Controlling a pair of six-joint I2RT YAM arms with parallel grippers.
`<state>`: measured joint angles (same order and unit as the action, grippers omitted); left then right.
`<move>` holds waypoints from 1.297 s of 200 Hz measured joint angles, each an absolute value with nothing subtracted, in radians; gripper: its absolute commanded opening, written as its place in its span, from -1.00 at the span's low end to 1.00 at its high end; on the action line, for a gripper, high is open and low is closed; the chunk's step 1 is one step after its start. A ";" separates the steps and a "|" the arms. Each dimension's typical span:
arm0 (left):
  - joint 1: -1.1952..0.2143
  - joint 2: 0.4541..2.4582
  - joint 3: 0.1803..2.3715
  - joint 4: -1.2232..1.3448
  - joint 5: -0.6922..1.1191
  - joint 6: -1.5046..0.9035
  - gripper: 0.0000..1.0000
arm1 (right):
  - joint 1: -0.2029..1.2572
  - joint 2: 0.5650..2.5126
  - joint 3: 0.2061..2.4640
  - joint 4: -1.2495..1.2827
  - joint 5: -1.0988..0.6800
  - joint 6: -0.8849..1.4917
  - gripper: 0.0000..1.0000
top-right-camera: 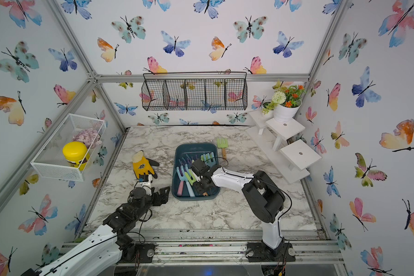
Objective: Take the hand rake out of the storage box
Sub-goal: Pick up the rake from the storage box.
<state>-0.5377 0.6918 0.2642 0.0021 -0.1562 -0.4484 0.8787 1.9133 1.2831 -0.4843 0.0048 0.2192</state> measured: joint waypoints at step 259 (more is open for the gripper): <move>-0.538 0.743 0.319 -0.015 -0.125 -0.440 0.86 | 0.879 1.770 1.290 -0.478 0.031 0.224 -0.81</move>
<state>-0.5377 0.7429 0.3195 -0.0147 -0.1249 -0.4404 0.8787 1.7702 1.2900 -0.4778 0.0315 0.2241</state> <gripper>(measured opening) 0.929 0.275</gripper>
